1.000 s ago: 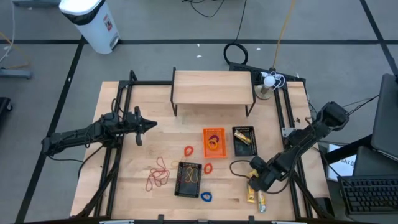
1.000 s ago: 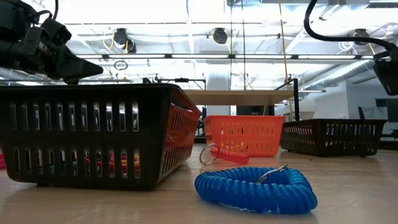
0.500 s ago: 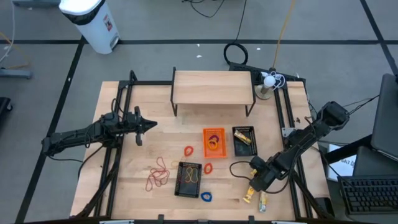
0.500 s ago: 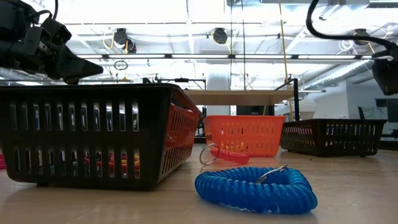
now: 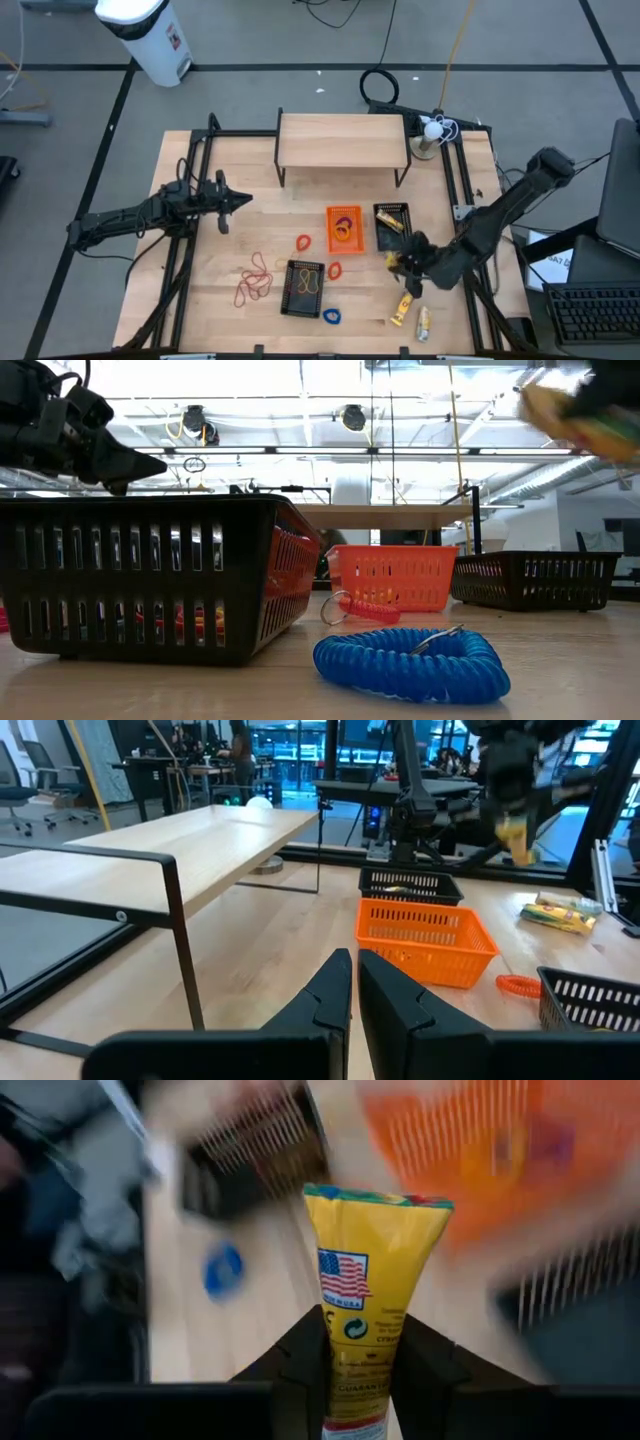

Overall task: Pick & Place Office Desk Supplies
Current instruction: Put the yellow crayon box into the top black bin

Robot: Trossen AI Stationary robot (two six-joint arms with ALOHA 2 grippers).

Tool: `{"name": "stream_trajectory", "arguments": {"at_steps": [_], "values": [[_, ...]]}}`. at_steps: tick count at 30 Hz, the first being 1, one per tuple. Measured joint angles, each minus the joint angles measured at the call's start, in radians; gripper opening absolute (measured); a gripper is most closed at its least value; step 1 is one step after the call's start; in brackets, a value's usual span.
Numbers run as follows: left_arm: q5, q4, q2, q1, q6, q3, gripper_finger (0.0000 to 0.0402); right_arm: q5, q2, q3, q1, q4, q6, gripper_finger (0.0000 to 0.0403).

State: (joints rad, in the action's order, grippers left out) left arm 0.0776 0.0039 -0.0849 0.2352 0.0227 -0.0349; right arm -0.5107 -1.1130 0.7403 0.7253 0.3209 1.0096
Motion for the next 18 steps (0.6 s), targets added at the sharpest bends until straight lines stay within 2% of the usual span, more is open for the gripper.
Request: {"name": "stream_trajectory", "arguments": {"at_steps": [3,7,18], "values": [[0.0,0.011,0.0,0.0,0.0,0.0,0.0021,-0.066,0.078,0.0,-0.023,-0.078,-0.21,0.0063],[0.0,0.021,0.0,0.0,-0.001,0.0,0.0021,-0.069,0.183,0.0,-0.081,-0.144,-0.431,0.0063],[-0.002,0.025,0.0,0.0,-0.013,0.0,0.0021,-0.048,0.419,-0.035,-0.195,-0.247,-0.789,0.0064]]}}
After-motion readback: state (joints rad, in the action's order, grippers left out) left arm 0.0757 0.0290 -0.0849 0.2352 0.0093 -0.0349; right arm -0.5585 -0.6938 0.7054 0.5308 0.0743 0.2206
